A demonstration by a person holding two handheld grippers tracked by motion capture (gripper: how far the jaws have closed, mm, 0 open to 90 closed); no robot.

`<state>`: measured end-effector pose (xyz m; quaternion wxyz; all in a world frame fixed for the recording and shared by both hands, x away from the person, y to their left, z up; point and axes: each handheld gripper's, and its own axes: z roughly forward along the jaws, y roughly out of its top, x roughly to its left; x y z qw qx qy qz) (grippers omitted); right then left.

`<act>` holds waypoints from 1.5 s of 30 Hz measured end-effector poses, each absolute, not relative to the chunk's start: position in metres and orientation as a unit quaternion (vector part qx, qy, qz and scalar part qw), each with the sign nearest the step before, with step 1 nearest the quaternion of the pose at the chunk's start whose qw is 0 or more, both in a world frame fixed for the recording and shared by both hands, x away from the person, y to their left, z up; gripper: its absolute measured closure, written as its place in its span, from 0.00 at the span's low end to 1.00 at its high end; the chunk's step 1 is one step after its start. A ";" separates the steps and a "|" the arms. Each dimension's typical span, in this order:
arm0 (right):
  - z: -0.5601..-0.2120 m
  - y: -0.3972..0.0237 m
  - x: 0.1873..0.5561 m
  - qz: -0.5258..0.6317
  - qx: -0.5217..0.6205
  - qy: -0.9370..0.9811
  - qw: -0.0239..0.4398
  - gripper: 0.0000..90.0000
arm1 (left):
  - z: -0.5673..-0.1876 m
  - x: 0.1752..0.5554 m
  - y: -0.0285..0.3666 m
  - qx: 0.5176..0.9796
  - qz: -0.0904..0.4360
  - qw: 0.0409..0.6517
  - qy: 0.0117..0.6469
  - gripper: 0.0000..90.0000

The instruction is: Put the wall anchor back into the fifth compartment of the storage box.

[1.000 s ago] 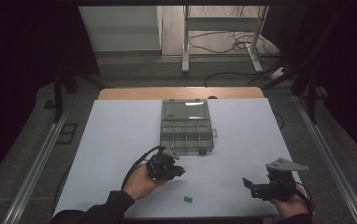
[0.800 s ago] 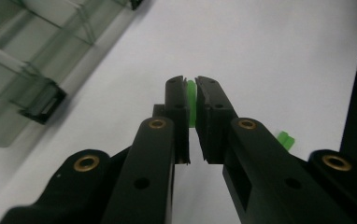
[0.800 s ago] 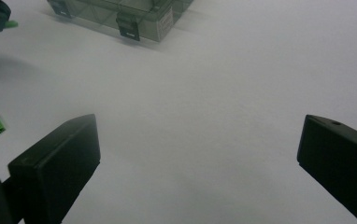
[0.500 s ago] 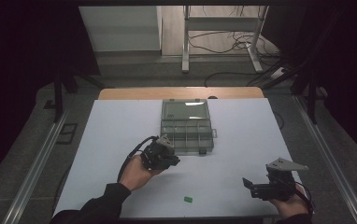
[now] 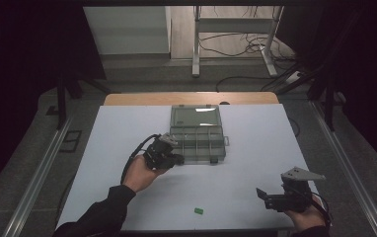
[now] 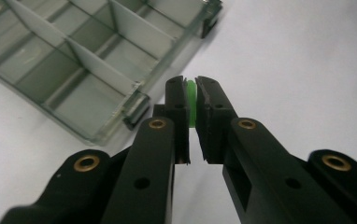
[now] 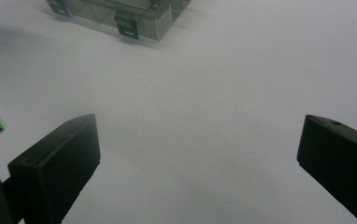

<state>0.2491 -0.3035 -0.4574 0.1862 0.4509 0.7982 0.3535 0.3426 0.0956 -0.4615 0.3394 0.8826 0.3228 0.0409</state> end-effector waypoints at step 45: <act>-0.458 -0.303 0.250 0.349 0.452 0.800 0.184 0.00 | -0.487 0.401 0.111 0.855 0.070 0.321 0.401 0.93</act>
